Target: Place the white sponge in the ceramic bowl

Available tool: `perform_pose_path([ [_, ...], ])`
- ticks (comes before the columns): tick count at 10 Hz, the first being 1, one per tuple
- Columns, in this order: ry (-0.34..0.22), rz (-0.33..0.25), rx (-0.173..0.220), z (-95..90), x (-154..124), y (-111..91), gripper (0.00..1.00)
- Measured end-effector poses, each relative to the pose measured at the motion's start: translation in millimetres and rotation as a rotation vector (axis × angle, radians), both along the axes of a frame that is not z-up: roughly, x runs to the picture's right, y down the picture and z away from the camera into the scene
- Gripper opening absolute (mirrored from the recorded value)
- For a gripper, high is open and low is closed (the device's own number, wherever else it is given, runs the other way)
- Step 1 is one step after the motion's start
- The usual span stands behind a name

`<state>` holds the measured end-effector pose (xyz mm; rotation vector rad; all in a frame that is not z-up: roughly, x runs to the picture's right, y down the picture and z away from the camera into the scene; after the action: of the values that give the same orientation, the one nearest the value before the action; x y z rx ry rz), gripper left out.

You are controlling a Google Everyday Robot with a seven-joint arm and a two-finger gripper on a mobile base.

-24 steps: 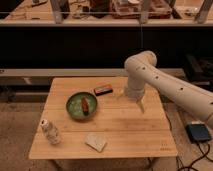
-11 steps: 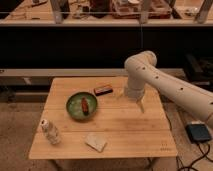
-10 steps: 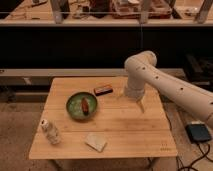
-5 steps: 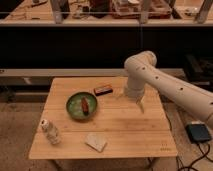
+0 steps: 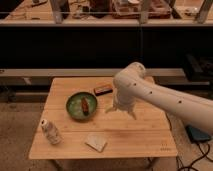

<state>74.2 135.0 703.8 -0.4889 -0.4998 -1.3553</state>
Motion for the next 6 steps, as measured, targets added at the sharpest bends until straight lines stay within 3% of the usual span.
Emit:
perform_pose_path([
  [3,-0.123,-0.179,0.090,-7.3,-11.9,40.4,0.80],
  [6,-0.145,-0.209,0.103,-7.7,-15.6,46.4,0.80],
])
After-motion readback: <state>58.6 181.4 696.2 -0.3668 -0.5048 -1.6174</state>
